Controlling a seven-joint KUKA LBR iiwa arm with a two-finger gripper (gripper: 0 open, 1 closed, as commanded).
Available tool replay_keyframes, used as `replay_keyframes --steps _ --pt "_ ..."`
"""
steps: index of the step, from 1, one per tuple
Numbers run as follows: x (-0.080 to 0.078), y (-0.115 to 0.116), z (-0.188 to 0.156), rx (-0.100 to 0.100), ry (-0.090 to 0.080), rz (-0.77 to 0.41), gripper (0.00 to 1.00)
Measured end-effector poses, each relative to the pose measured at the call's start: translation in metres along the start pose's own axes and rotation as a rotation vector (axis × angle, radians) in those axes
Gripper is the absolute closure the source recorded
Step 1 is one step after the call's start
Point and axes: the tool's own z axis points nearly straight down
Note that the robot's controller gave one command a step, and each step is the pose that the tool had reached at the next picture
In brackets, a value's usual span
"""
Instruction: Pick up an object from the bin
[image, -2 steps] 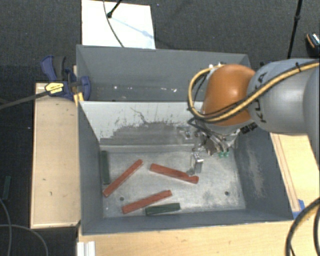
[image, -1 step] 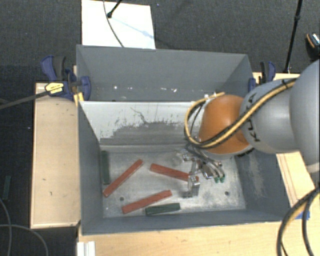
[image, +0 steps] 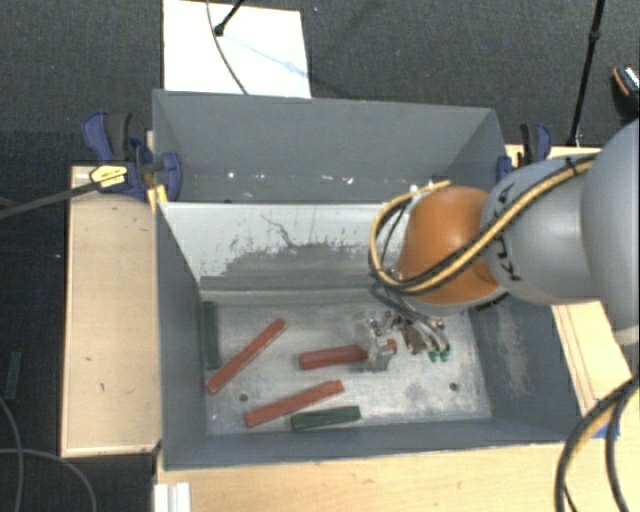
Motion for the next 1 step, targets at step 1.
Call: replay_keyframes --steps 1 --pt "-0.0306 0.005 -0.1415 0.002 -0.01 -0.021 1.0"
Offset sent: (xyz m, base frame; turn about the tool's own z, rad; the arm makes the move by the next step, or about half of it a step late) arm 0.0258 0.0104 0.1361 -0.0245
